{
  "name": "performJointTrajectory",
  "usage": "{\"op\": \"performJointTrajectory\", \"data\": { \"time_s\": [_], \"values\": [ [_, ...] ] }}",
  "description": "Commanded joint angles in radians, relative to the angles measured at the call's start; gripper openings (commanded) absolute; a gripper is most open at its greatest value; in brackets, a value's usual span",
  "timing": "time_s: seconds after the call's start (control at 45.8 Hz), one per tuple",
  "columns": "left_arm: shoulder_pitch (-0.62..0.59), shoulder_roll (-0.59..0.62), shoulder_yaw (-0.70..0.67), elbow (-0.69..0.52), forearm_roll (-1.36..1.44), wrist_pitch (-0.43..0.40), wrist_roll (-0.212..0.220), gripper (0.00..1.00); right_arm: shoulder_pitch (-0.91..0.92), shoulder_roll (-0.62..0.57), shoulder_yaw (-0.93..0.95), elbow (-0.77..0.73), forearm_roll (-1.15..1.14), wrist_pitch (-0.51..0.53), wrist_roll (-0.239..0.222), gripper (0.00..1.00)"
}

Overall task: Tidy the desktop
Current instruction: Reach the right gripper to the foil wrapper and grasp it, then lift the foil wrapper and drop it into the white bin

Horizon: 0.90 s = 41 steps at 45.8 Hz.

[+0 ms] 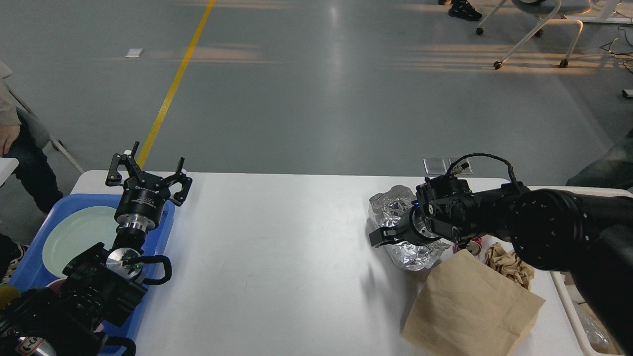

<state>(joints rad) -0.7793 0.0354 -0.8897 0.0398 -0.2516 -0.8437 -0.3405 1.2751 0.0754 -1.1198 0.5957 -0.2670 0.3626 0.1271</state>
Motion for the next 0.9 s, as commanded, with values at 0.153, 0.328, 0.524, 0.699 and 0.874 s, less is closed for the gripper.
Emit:
{"op": "performJointTrajectory", "data": {
  "time_s": [0.153, 0.328, 0.524, 0.699, 0.874],
  "values": [
    [0.0, 0.0, 0.0, 0.0, 0.0, 0.0, 0.0, 0.96, -0.065, 0.012, 0.0, -0.037, 0.0, -0.088, -0.02, 0.56],
    [0.0, 0.0, 0.0, 0.0, 0.0, 0.0, 0.0, 0.96, -0.065, 0.01, 0.002, -0.03, 0.009, -0.05, -0.055, 0.0],
    [0.0, 0.0, 0.0, 0.0, 0.0, 0.0, 0.0, 0.96, -0.063, 0.007, 0.003, -0.042, 0.02, -0.067, -0.055, 0.0],
    [0.0, 0.001, 0.0, 0.0, 0.0, 0.0, 0.0, 0.96, -0.04, -0.025, 0.006, -0.025, 0.02, -0.06, -0.054, 0.0],
    [0.0, 0.0, 0.0, 0.0, 0.0, 0.0, 0.0, 0.96, 0.021, -0.092, 0.063, 0.041, 0.02, -0.06, -0.054, 0.0]
  ]
}}
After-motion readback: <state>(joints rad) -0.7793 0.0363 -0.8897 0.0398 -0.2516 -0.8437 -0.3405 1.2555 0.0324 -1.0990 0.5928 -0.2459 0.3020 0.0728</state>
